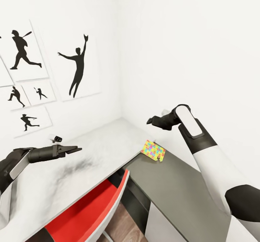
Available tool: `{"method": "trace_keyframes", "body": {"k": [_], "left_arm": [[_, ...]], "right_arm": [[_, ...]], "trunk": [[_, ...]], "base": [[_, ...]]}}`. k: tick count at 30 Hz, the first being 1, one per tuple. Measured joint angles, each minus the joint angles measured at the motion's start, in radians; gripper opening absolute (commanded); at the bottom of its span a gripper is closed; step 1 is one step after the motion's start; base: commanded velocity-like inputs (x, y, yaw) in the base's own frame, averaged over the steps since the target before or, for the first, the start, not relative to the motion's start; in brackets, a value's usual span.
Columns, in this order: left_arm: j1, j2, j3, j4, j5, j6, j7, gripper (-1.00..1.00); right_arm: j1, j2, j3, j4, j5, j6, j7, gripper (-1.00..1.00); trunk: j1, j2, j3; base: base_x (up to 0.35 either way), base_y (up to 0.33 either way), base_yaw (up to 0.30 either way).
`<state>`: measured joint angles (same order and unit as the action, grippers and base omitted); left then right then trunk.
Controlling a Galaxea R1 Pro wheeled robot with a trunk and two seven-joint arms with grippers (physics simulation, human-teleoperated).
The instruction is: Put all the toys in the child's room - the three board games (two on the bed and one on the table), the two jigsaw puzzles on the table, and the tennis ball on the table - inside the toy box on the table in the child's room.
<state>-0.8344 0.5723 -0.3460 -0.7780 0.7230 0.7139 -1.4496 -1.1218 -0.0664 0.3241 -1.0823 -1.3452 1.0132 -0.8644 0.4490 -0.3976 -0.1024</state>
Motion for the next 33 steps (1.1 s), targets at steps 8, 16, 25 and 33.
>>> {"method": "trace_keyframes", "body": {"k": [8,16,25,33], "left_arm": [[0.000,0.000,0.000,0.000,0.000,-0.001,-0.001,1.00],[0.000,0.000,0.000,0.000,-0.001,-0.002,0.000,1.00],[0.001,0.000,0.000,0.000,0.000,-0.002,0.000,1.00],[0.002,0.000,0.000,0.000,0.001,-0.002,0.000,1.00]], "right_arm": [[0.000,0.000,0.000,0.000,0.000,0.000,0.000,1.00],[0.000,0.000,0.000,0.001,0.000,0.000,0.000,1.00],[0.000,0.000,0.000,0.003,0.000,0.000,0.000,1.00],[0.000,0.000,0.000,0.002,0.000,0.000,0.000,1.00]], "trunk": [[0.000,0.000,0.000],[0.000,0.000,0.000],[0.000,0.000,0.000],[0.000,0.000,0.000]], "base": [[0.143,0.082,0.000],[0.146,0.080,0.000],[0.056,0.026,0.000],[0.076,0.036,0.000]]}}
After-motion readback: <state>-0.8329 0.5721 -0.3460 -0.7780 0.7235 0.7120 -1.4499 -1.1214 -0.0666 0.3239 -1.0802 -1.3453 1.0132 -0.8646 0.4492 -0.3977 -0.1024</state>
